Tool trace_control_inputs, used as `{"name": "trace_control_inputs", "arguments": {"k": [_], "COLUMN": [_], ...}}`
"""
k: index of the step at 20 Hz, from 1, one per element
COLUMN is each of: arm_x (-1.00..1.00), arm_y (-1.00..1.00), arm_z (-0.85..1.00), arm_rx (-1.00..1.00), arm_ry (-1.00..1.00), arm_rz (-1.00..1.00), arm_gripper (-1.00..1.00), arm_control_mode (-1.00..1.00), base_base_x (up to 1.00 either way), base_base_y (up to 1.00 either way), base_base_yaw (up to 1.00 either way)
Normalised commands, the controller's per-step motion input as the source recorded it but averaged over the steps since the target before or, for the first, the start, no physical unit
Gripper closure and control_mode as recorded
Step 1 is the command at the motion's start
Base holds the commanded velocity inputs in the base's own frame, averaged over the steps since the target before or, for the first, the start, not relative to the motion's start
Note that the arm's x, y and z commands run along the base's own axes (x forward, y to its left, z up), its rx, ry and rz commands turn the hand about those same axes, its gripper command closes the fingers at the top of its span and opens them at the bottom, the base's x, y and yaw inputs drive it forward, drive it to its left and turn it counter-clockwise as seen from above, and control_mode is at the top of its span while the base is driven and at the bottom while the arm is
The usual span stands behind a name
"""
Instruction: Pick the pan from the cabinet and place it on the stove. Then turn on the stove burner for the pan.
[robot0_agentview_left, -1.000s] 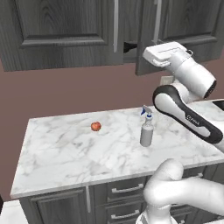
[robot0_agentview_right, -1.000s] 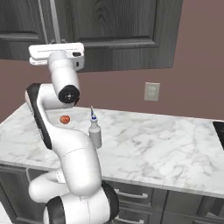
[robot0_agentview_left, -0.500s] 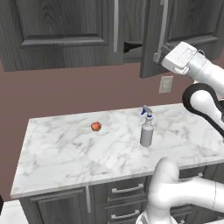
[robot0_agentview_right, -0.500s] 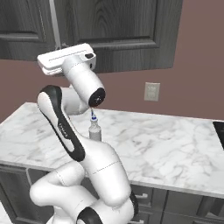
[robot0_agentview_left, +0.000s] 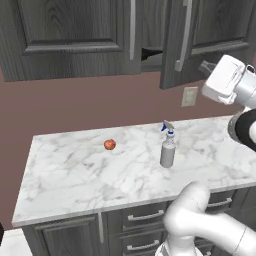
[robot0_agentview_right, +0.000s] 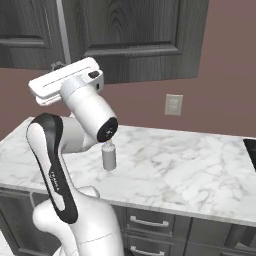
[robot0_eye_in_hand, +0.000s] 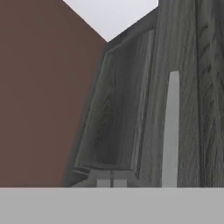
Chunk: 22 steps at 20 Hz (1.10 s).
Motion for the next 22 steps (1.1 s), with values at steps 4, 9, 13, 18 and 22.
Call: {"name": "trace_control_inputs", "arguments": {"k": [4, 9, 13, 18, 22], "arm_x": [-0.83, -0.55, -0.06, 0.01, 0.01], "arm_y": [0.00, 0.21, 0.53, 0.71, 0.56], "arm_z": [0.17, 0.14, 0.07, 0.10, 0.02], "arm_rx": [-0.08, -0.11, -0.20, -0.31, -0.34], "arm_ry": [-0.08, -0.08, 0.00, 0.00, 0.00], "arm_rz": [-0.04, -0.03, -0.03, -0.02, -0.06], "arm_gripper": [-1.00, -1.00, -1.00, -1.00, -1.00], "arm_control_mode": [-1.00, -1.00, -1.00, -1.00, -1.00], "base_base_x": [0.00, 0.00, 0.00, 0.00, 0.00], "base_base_y": [0.00, 0.00, 0.00, 0.00, 0.00], "base_base_yaw": [0.00, 0.00, 0.00, 0.00, 0.00]}}
